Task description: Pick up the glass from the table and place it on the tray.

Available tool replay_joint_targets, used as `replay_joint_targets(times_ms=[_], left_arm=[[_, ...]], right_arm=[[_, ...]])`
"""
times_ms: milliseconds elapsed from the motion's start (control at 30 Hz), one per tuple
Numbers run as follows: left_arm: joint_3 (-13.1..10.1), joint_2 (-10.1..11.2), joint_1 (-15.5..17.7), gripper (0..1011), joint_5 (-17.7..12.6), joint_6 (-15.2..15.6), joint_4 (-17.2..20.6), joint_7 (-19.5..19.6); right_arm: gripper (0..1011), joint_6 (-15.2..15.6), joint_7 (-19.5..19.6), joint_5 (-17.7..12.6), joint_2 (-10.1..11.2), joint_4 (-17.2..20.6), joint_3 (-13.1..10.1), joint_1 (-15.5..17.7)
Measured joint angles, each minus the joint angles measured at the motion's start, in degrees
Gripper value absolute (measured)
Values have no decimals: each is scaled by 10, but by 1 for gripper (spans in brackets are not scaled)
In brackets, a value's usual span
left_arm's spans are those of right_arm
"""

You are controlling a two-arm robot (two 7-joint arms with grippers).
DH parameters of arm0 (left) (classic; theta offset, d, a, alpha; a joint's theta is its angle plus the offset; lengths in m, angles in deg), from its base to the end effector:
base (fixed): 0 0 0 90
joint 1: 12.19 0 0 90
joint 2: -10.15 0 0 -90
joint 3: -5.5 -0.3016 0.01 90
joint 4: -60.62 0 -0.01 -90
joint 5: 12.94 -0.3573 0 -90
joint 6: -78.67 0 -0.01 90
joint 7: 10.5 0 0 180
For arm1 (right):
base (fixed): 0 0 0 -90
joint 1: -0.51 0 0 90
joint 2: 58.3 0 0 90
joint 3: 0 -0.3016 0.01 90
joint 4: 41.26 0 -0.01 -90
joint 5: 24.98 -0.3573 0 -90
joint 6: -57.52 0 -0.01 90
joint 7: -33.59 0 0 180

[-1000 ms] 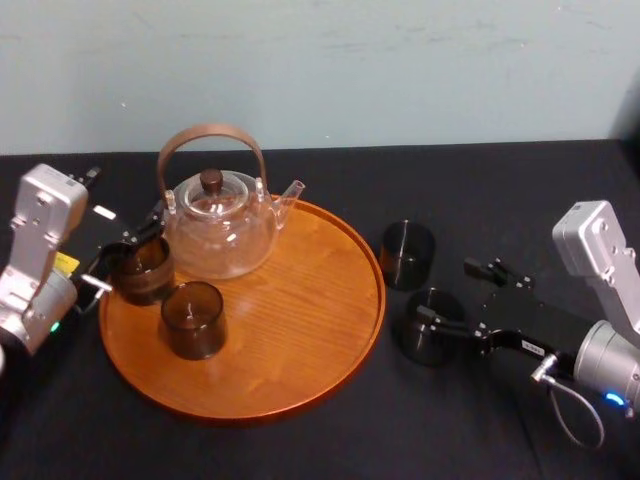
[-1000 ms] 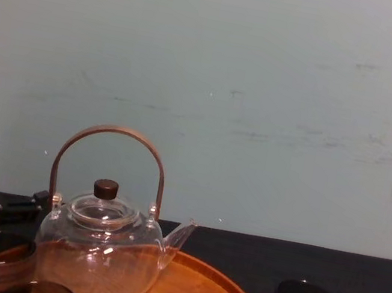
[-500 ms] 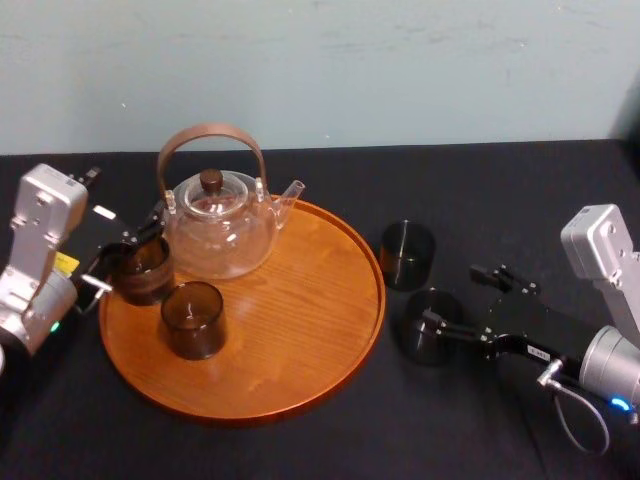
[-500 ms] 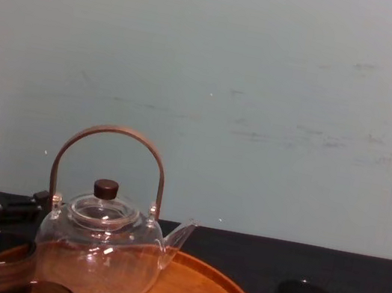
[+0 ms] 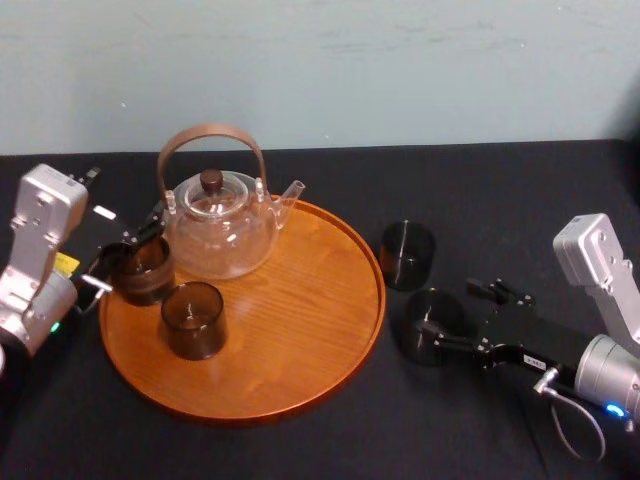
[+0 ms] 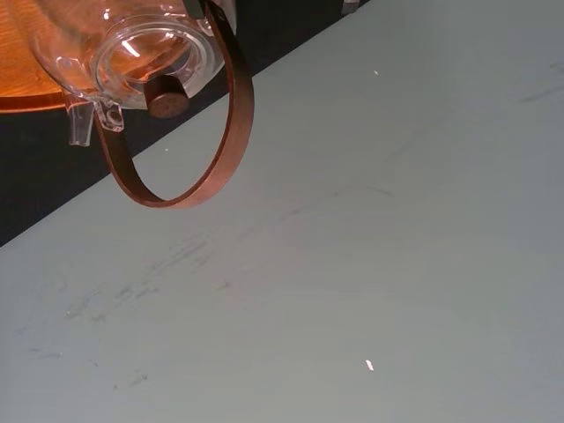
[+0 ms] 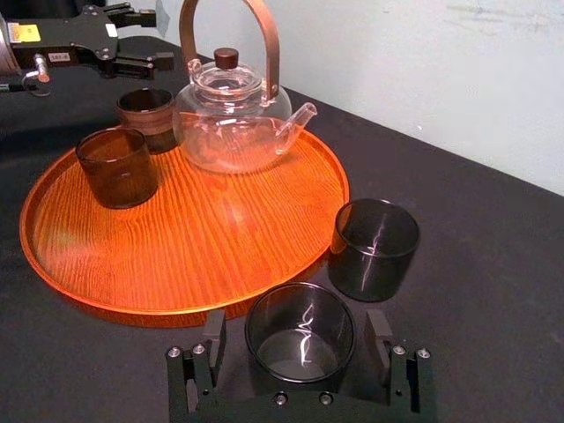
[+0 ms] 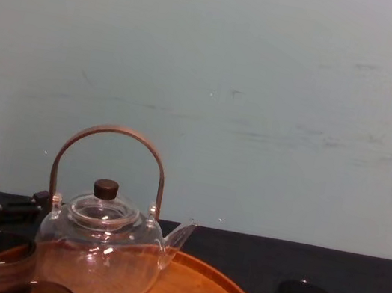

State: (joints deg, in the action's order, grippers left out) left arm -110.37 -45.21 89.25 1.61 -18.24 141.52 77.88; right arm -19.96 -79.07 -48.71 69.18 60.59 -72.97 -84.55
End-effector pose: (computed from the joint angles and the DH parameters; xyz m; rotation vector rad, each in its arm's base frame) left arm 0.4058 0.0764 -0.3209 0.3043 -0.2851 1.2479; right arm 0.3318 -0.0577 -0.2852 -0.3522 0.1028 -0.8159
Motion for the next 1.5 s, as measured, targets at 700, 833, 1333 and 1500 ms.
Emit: replay_joint_targets(times_ms=[700,833,1333,1500], left_arm=[[0,0,0,1001,0,0,0,0],[0,0,0,1001,0,0,0,0],[0,0,0,1001,0,0,0,0],[0,0,0,1001,0,0,0,0]], right_arm=[[1002,6,-7,0,-10,-23,3,-6],[1002,7,-7,0,-12,-27,4,-9],[1002,12,-10,0,-22,-51,12,-27],[1002,13,-16,0,-27,-64,19,-39]])
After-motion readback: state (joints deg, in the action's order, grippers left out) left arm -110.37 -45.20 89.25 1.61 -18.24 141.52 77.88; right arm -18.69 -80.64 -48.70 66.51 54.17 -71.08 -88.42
